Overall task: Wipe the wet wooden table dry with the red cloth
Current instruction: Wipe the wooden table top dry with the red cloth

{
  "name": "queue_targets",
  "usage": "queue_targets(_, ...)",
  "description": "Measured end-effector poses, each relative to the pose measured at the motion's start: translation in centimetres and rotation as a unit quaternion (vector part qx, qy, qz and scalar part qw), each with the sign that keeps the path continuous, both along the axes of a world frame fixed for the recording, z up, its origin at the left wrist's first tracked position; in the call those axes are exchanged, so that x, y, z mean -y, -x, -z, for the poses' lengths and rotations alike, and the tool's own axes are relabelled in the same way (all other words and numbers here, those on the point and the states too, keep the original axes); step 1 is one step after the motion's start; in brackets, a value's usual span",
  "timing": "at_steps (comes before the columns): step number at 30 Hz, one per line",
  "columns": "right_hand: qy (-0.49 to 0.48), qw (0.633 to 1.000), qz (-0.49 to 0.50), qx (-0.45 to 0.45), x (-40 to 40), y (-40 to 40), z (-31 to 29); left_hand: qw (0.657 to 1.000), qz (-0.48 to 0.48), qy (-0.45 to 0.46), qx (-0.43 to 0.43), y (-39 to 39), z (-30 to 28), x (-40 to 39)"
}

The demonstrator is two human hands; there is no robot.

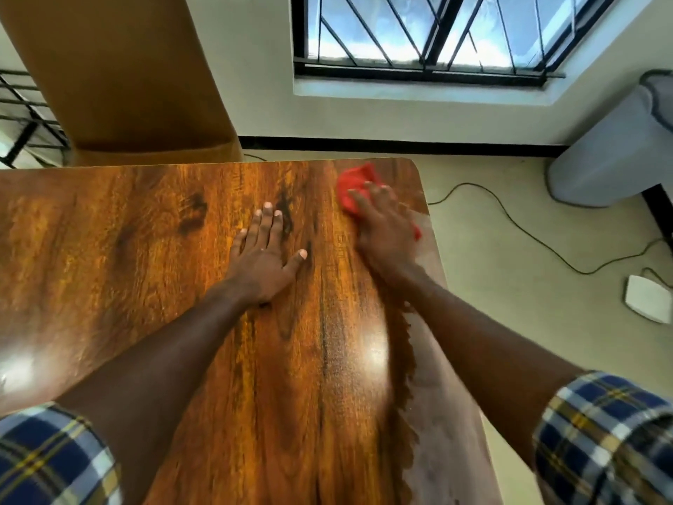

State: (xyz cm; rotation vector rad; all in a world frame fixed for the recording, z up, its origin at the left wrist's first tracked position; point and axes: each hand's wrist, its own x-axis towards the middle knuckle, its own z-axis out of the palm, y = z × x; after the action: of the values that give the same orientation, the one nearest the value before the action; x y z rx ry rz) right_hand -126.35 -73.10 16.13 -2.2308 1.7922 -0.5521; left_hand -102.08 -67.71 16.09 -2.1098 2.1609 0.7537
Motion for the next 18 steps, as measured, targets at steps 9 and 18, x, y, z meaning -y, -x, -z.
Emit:
queue_targets(9,0.047,0.927,0.353,0.118,-0.5,8.7,-2.6,1.000,0.000,-0.002,-0.003,0.1,-0.5,-0.2)
queue_targets(18,0.009,0.998,-0.053,-0.020,-8.7,-4.2,-0.1,1.000,-0.017,-0.006,0.010,0.7,-0.9,-0.3)
